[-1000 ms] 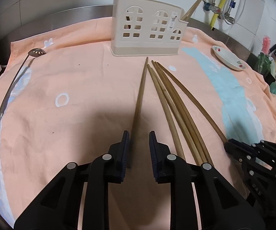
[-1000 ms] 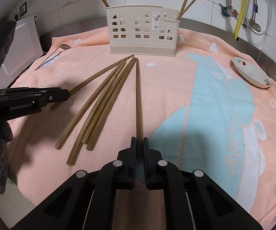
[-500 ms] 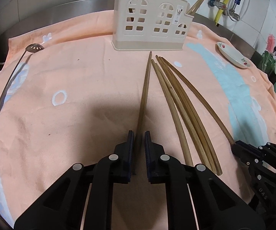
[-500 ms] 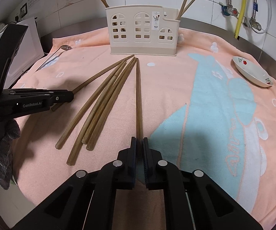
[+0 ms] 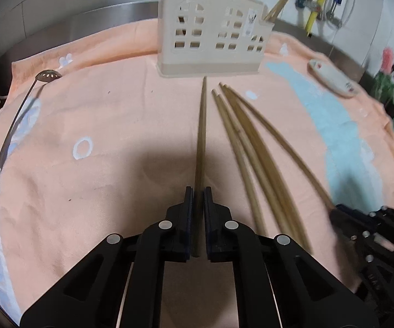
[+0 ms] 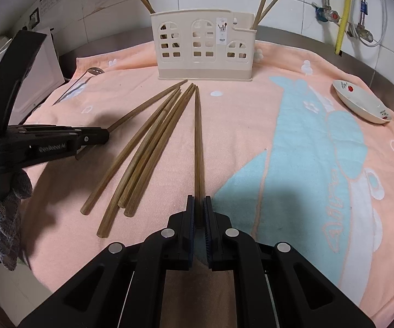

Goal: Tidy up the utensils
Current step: 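Lift both held chopsticks and carry them above the white holder, then lower both chopsticks into the holder and open both grippers, then move both open grippers back down to the remaining chopsticks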

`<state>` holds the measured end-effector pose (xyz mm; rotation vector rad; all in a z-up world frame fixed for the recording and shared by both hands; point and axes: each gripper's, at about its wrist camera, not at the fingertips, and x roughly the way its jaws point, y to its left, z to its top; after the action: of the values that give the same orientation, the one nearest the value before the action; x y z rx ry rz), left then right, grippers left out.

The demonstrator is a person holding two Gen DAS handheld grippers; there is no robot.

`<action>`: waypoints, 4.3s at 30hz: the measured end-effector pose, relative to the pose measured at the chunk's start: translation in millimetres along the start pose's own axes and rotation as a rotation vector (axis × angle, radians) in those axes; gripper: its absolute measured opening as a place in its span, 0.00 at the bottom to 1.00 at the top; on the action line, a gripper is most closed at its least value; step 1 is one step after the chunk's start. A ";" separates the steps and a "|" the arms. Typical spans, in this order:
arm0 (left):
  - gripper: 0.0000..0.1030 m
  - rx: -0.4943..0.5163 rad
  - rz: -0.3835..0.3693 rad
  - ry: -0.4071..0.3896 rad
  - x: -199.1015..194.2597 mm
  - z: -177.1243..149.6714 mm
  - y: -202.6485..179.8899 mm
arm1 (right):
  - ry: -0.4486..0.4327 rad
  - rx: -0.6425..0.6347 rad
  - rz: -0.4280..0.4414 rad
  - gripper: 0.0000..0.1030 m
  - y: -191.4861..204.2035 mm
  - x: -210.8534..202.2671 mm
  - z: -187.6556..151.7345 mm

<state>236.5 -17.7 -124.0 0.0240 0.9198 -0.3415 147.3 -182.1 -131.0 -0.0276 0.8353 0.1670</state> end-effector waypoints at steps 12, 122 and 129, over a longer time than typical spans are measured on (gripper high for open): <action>0.06 0.036 -0.047 -0.199 -69.6 25.5 -7.4 | -0.175 -0.025 0.013 0.07 -7.9 -56.1 50.2; 0.80 -0.105 0.185 -0.365 -144.5 13.2 45.7 | 0.000 -0.119 -0.014 0.60 34.3 -12.6 8.9; 0.80 -0.161 0.186 -0.348 -141.3 4.8 59.0 | 0.039 -0.119 -0.020 0.54 38.9 -0.9 6.6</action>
<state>179.3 76.7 -17.7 -0.0955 0.5921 -0.0928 145.4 -143.2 -124.3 -0.1510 0.8628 0.1978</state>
